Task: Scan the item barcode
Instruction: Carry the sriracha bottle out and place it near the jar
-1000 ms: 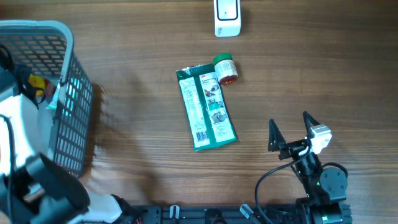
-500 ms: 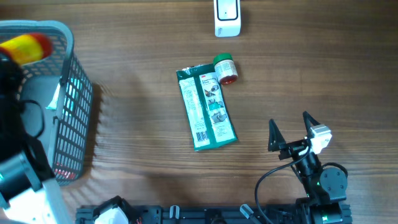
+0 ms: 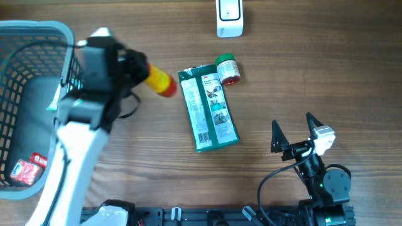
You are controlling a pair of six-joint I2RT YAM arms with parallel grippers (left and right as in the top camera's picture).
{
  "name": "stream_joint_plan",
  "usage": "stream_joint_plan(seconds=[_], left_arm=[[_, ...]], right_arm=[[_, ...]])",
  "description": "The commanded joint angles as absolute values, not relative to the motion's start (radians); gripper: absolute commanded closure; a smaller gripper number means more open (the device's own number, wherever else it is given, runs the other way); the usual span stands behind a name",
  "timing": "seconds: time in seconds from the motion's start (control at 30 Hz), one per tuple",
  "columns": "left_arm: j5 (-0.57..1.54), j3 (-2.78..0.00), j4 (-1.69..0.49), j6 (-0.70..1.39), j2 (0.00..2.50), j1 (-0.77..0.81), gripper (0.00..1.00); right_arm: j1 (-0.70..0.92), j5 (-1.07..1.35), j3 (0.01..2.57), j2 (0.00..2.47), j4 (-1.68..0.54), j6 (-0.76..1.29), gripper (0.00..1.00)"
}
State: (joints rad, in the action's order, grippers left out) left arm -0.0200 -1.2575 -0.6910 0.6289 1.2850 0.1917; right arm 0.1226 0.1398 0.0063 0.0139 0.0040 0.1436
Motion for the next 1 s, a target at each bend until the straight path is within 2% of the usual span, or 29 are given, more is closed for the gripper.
stream_joint_plan(seconds=[0.0, 0.13, 0.37, 0.53, 0.63, 0.77, 0.87, 0.97], left_arm=[[-0.137, -1.266, -0.646, 0.608, 1.416, 0.334, 0.67], [-0.136, -1.266, -0.539, 0.565, 1.509, 0.462, 0.66], [-0.135, -1.266, -0.348, 0.288, 1.650, 0.665, 0.62], [-0.129, -1.266, -0.223, 0.150, 1.781, 0.762, 0.62], [-0.133, -1.266, -0.134, 0.134, 1.835, 0.794, 0.58], [-0.133, -1.266, -0.069, 0.135, 1.845, 0.796, 0.47], [-0.133, -1.270, -0.056, 0.135, 1.838, 0.796, 0.43], [-0.133, -1.270, -0.069, 0.135, 1.796, 0.797, 0.19]], right_arm=[[0.121, 0.127, 0.005, 0.010, 0.007, 0.131, 0.00], [0.121, 0.127, 0.005, 0.010, 0.007, 0.131, 0.00], [0.121, 0.127, 0.005, 0.010, 0.007, 0.132, 0.00], [0.121, 0.126, 0.005, 0.010, 0.007, 0.131, 0.00], [0.121, 0.127, 0.005, 0.010, 0.007, 0.131, 0.00], [0.121, 0.127, 0.005, 0.010, 0.007, 0.131, 0.00], [0.121, 0.126, 0.005, 0.010, 0.007, 0.131, 0.00], [0.121, 0.127, 0.005, 0.010, 0.007, 0.131, 0.00]])
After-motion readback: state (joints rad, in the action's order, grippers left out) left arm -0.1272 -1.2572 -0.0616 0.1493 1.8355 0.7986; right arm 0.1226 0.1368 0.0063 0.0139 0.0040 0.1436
